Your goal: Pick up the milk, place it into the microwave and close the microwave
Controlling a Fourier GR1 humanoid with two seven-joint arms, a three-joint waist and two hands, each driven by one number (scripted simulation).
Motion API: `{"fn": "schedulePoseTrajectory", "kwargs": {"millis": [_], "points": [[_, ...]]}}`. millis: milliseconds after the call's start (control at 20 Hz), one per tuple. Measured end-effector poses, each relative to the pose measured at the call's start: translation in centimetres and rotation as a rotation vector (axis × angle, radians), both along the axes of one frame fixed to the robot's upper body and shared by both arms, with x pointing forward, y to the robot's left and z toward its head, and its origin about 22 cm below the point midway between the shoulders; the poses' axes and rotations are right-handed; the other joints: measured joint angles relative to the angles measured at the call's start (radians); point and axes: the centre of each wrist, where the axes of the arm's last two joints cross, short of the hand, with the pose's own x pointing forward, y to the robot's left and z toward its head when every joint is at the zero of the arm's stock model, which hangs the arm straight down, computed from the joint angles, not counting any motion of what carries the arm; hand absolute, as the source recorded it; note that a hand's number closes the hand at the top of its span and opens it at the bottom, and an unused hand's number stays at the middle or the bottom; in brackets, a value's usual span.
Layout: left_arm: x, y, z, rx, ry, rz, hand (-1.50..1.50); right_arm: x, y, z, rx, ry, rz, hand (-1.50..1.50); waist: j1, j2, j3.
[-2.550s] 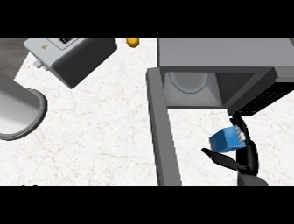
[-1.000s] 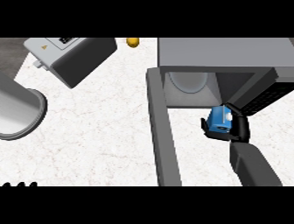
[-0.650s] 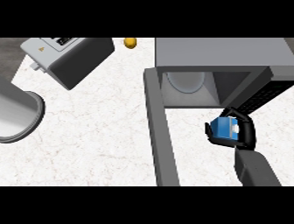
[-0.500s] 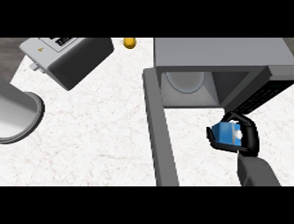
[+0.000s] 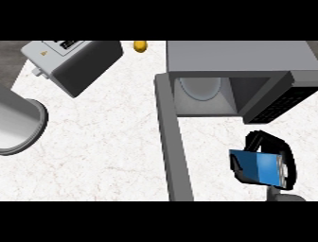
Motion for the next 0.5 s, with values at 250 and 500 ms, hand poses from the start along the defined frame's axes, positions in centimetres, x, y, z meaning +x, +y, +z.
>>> {"fn": "schedulePoseTrajectory", "kwargs": {"millis": [250, 500], "points": [[-0.6, 0.7, 0.1, -0.005, 0.01, -0.002, -1.5, -0.3, 2.2, 2.1, 0.069, -0.01, 0.031, 1.5, 0.009, 0.002, 0.001], [-1.0, 1.2, 0.2, 0.0, 0.011, 0.007, -1.5, 1.2, 4.6, 3.9, 0.025, -0.025, 0.01, 1.5, 0.016, 0.004, 0.001]]}}
